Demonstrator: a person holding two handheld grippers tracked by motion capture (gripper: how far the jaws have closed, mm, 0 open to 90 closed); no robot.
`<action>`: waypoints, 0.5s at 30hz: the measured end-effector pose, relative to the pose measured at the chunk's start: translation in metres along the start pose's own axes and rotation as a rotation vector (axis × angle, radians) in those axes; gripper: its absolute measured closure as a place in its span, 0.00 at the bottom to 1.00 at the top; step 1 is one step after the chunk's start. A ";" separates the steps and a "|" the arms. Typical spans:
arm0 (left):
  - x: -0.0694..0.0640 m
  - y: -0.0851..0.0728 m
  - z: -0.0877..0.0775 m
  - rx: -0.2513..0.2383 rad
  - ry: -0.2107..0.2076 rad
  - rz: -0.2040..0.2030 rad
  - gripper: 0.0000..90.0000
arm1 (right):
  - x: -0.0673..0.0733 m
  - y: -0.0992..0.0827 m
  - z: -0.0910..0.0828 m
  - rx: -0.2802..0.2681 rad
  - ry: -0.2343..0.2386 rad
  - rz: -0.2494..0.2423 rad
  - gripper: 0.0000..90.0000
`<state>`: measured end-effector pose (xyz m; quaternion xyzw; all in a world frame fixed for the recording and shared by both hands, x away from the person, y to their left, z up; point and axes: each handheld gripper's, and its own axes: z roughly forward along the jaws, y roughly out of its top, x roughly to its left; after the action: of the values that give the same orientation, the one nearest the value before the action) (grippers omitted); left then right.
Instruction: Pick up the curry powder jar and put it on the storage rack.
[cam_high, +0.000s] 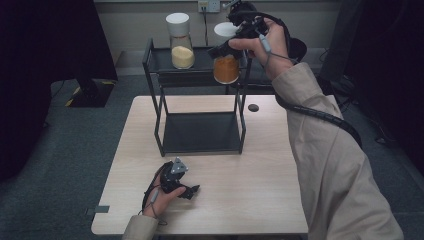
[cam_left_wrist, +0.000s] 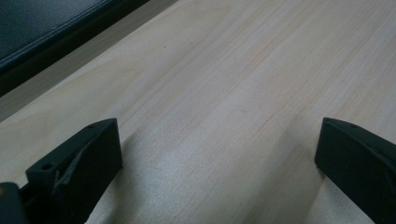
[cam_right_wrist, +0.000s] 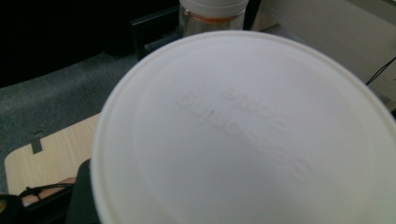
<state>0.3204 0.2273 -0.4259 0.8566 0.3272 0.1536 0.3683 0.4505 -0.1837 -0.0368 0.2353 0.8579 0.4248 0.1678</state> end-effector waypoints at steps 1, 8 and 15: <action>0.000 0.000 0.000 0.000 0.000 0.000 0.00 | -0.001 0.002 0.001 0.000 -0.002 -0.001 0.40; 0.000 0.000 0.000 -0.001 0.000 -0.001 0.00 | -0.007 0.016 0.007 -0.001 -0.024 0.007 0.40; 0.000 0.000 0.000 -0.002 -0.001 0.001 0.00 | -0.014 0.029 0.019 -0.004 -0.034 0.014 0.40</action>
<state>0.3205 0.2278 -0.4262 0.8564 0.3265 0.1535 0.3693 0.4793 -0.1639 -0.0235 0.2480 0.8523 0.4238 0.1802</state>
